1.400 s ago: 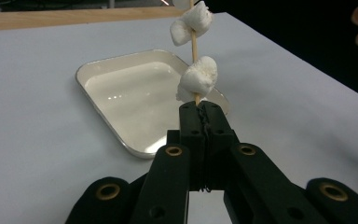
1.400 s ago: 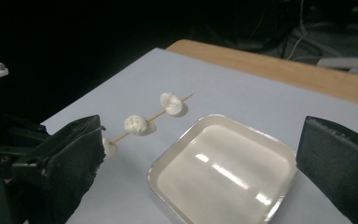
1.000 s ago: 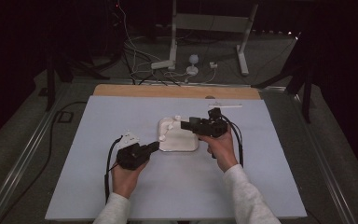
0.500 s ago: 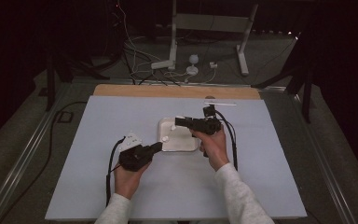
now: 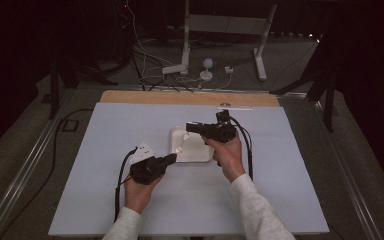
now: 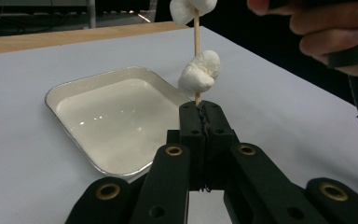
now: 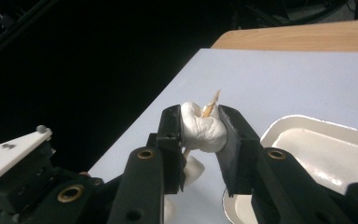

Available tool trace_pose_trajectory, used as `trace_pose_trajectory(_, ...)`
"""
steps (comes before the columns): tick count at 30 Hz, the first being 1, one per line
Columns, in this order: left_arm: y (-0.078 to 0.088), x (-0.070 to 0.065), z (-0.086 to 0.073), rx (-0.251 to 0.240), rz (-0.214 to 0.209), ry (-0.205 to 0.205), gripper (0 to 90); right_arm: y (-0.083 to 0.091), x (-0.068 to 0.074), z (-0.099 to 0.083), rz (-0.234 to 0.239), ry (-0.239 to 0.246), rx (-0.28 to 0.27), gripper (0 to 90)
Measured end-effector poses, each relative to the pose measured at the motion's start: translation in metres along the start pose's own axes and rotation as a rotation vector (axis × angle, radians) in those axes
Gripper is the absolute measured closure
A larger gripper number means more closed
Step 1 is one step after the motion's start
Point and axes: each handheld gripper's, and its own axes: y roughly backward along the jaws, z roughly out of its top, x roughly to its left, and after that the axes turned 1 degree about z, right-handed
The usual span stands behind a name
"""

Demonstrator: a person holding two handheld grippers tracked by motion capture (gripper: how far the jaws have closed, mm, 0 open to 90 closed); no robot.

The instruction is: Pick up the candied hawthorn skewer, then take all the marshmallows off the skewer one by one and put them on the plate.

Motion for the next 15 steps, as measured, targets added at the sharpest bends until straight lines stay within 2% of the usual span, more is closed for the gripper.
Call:
trace_pose_trajectory(6, -0.0001, -0.0006, -0.0003, 0.002, 0.009, -0.01, 90.0, 0.0001, 0.0052, 0.0031, 0.003, 0.023, -0.004, 73.9)
trace_pose_trajectory(15, 0.0014, -0.0007, -0.0015, 0.003, 0.017, -0.034, 90.0, 0.0041, 0.0047, 0.0056, 0.004, 0.025, -0.025, 75.1)
